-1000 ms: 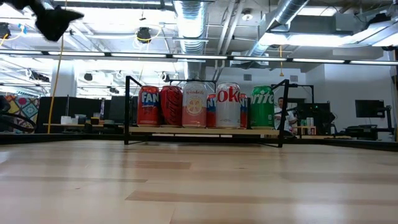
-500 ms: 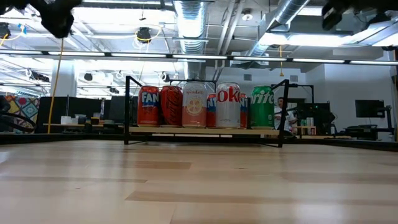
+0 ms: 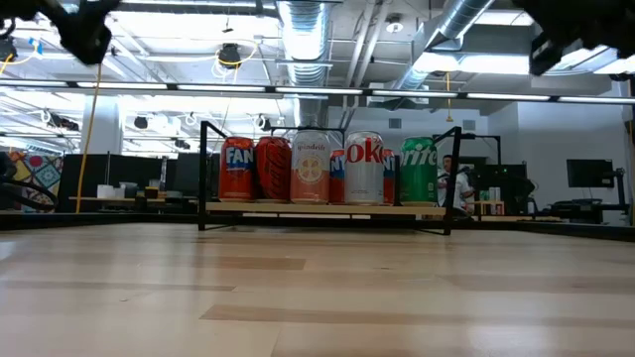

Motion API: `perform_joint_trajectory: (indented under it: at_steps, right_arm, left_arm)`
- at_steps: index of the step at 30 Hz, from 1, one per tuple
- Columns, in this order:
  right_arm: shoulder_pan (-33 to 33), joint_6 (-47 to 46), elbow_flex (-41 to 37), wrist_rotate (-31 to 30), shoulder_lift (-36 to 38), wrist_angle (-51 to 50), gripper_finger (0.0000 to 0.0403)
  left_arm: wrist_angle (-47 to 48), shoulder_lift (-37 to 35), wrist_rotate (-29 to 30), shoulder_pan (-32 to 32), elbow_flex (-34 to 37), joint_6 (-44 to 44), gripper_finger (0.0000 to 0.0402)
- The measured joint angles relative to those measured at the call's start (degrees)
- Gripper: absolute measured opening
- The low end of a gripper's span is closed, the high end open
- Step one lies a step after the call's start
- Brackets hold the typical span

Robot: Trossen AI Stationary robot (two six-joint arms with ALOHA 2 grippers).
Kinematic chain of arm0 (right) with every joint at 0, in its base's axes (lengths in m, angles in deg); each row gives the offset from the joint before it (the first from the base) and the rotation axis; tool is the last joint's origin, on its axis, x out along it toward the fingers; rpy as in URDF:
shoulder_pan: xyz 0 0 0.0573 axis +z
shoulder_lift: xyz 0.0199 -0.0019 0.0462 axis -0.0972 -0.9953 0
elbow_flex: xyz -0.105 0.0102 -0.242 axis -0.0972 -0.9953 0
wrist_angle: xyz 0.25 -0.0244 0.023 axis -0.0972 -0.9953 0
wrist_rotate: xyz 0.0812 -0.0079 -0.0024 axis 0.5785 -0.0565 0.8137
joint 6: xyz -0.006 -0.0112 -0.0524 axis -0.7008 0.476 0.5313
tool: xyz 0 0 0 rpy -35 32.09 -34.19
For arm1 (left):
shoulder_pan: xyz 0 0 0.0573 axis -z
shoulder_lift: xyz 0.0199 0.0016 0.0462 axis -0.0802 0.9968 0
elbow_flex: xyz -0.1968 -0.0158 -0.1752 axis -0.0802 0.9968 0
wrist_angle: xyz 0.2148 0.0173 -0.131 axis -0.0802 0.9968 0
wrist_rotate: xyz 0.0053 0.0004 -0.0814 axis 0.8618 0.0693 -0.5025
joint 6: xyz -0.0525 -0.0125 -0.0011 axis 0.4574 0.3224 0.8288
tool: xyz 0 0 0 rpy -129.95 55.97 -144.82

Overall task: Place canned beverage on shelf
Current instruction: Return to Home Position

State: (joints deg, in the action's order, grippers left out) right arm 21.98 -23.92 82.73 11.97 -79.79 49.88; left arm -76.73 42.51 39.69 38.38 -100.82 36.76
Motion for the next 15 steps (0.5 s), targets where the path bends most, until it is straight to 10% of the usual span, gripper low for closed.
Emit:
perform_joint_trajectory:
  at_steps: [15]
  right_arm:
    - [0.0,-2.1,-7.2,-0.2,-0.2,6.8,0.0067]
  left_arm:
    - [-14.2,0.0,3.4,0.0,13.5,4.0,0.0334]
